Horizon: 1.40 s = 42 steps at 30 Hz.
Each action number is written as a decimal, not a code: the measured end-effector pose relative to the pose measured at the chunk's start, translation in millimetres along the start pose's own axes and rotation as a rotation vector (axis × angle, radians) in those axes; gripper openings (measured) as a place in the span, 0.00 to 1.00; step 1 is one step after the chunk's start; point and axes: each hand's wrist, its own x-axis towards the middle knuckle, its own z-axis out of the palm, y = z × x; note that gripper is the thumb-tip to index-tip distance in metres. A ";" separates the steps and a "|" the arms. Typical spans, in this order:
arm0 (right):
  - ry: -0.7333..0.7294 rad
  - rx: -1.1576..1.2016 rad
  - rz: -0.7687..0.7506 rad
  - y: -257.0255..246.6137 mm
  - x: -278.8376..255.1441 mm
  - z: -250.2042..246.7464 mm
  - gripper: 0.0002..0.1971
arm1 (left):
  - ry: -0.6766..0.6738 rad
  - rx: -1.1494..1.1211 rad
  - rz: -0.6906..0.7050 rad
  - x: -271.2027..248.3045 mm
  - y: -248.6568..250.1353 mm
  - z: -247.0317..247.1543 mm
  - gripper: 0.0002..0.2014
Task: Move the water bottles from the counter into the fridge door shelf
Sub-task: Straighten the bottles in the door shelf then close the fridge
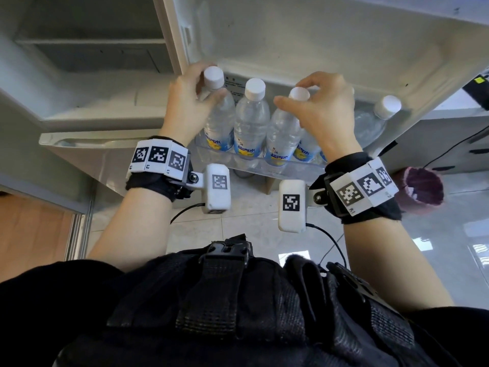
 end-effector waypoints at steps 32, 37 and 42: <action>-0.044 -0.114 -0.111 8.5 0.3 -3.3 0.15 | -0.090 0.441 0.299 -1.8 39.6 33.1 0.21; -0.008 -0.046 -0.134 12.9 1.6 6.3 0.18 | -0.003 0.409 0.334 -7.9 41.1 32.9 0.23; 0.032 0.046 -0.093 13.9 -0.8 8.0 0.16 | -0.020 0.424 0.320 -6.1 39.6 32.7 0.23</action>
